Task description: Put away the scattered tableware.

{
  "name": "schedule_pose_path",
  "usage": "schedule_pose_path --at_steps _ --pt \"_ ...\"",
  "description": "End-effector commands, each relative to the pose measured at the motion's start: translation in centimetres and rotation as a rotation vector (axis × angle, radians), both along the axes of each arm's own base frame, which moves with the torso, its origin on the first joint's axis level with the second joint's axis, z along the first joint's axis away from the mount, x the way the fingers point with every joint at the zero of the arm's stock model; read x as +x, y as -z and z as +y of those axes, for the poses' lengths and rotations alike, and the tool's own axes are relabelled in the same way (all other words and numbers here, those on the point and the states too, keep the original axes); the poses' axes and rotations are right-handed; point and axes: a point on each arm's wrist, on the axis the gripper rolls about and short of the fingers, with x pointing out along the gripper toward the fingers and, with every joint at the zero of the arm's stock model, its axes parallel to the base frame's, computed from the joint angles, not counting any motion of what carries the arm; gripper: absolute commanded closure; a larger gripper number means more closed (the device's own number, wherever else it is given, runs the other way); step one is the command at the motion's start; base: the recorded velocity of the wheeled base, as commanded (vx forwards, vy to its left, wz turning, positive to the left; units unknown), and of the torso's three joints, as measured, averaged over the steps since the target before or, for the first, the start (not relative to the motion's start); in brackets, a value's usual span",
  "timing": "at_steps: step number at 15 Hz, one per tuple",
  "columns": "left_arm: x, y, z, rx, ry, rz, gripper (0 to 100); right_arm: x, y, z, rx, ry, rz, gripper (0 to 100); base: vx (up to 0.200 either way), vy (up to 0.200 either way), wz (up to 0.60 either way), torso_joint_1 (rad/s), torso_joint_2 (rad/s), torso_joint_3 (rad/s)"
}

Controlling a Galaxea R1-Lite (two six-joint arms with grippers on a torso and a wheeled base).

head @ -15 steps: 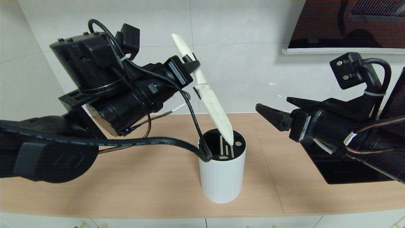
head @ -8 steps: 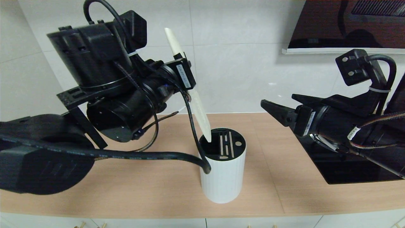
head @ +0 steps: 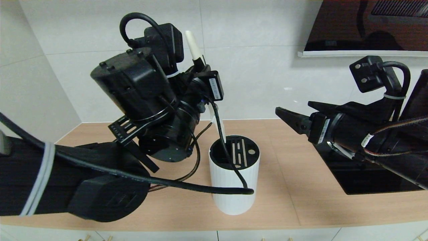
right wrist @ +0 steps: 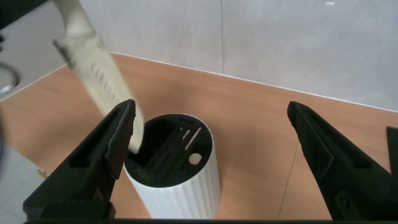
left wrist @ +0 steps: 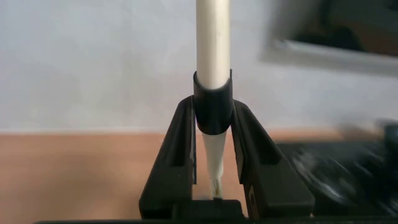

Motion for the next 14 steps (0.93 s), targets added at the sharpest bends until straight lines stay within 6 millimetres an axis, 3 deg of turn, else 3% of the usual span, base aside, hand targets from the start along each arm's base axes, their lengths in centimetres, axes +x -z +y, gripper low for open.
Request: schedule_pose_path --at_steps 1,14 --pt "0.8 2.1 -1.2 0.046 -0.012 0.033 100 0.1 0.1 0.1 -0.002 -0.001 0.004 0 0.0 0.0 0.0 0.0 0.0 0.0" --pt "0.9 5.3 -2.4 0.106 0.009 0.109 100 0.1 0.2 0.1 -0.005 -0.001 0.005 0 0.0 0.0 0.0 0.0 0.0 0.0"
